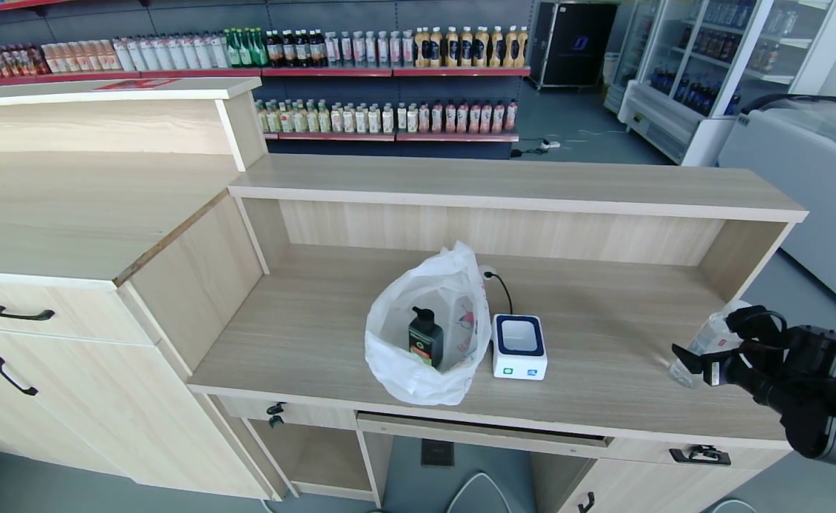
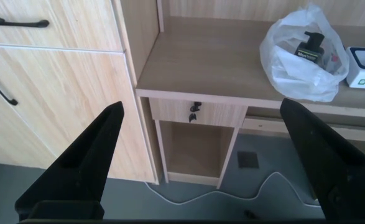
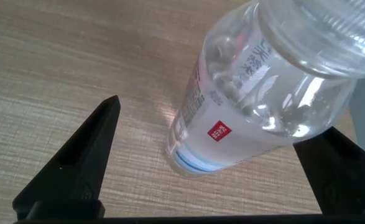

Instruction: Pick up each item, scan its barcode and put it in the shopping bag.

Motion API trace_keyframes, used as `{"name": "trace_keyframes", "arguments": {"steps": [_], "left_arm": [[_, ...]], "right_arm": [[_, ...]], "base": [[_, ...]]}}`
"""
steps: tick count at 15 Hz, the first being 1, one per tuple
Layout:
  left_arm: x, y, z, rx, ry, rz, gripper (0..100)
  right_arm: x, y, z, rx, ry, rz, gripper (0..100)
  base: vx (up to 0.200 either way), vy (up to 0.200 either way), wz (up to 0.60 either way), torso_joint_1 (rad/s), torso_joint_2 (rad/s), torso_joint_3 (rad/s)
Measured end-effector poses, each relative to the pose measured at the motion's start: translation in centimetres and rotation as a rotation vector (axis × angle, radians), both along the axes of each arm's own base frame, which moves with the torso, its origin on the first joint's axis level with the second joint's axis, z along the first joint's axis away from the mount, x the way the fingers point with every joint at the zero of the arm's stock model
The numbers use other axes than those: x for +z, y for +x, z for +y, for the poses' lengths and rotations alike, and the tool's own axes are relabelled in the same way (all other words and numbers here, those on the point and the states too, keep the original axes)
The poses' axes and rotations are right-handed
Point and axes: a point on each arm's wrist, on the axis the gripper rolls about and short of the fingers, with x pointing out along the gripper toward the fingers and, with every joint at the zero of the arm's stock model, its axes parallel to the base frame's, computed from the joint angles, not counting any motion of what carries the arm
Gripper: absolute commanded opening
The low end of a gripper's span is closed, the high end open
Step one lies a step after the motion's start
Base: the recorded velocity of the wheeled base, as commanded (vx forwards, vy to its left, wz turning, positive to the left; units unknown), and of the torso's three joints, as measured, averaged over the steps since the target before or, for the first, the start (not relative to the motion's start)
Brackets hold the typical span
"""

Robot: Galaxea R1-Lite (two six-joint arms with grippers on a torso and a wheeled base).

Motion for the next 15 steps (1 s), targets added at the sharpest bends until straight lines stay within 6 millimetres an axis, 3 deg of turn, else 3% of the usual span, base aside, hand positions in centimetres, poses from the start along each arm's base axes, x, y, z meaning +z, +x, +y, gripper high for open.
{"name": "trace_keyframes", "arguments": {"steps": [12, 13, 15], "left_arm": [[0.0, 0.0, 0.0, 0.000, 0.000, 0.000, 100], [0.0, 0.0, 0.0, 0.000, 0.000, 0.000, 100], [0.0, 0.0, 0.0, 0.000, 0.000, 0.000, 100]], "right_arm": [[-0.7, 2.0, 0.7, 0.022, 0.045, -0.025, 100], [-0.6, 2.1, 0.7, 0.022, 0.052, -0.031, 0], [-0.4, 2.4, 0.7, 0.023, 0.048, -0.044, 0]], "base": [[0.000, 0.000, 0.00, 0.000, 0.00, 0.000], [0.000, 0.000, 0.00, 0.000, 0.00, 0.000], [0.000, 0.000, 0.00, 0.000, 0.00, 0.000]]}}
